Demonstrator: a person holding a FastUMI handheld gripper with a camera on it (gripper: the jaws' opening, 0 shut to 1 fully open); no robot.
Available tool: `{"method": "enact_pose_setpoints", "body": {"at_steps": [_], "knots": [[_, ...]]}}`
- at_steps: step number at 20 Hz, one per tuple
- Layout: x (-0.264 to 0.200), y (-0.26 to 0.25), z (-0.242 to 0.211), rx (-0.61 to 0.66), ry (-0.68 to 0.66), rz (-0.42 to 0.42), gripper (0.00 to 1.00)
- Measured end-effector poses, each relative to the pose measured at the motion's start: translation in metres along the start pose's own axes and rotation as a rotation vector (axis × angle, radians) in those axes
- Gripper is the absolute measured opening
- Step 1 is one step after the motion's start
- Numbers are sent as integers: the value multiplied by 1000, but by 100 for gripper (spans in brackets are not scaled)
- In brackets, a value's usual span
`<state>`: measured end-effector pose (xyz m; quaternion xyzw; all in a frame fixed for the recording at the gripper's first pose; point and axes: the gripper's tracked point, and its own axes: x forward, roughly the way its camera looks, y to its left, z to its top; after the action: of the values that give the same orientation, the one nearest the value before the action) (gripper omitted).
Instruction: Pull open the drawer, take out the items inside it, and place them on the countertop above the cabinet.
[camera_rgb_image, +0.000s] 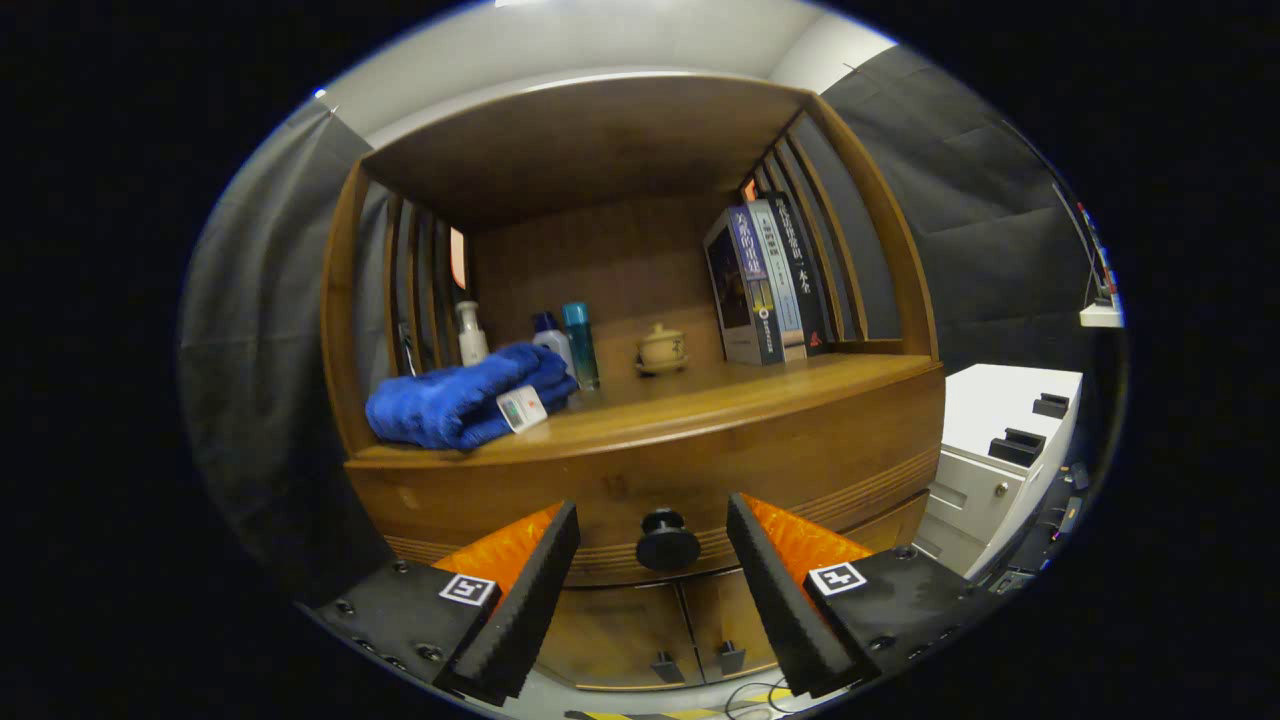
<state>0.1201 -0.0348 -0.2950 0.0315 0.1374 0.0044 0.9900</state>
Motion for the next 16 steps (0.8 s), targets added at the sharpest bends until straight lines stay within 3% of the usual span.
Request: {"method": "enact_pose_setpoints", "body": {"at_steps": [3,12,16], "knots": [[20,-1,-9,19,19,5,87],[45,-2,-22,-105,80,-20,55],[47,-3,-30,-66,94,-7,53]]}}
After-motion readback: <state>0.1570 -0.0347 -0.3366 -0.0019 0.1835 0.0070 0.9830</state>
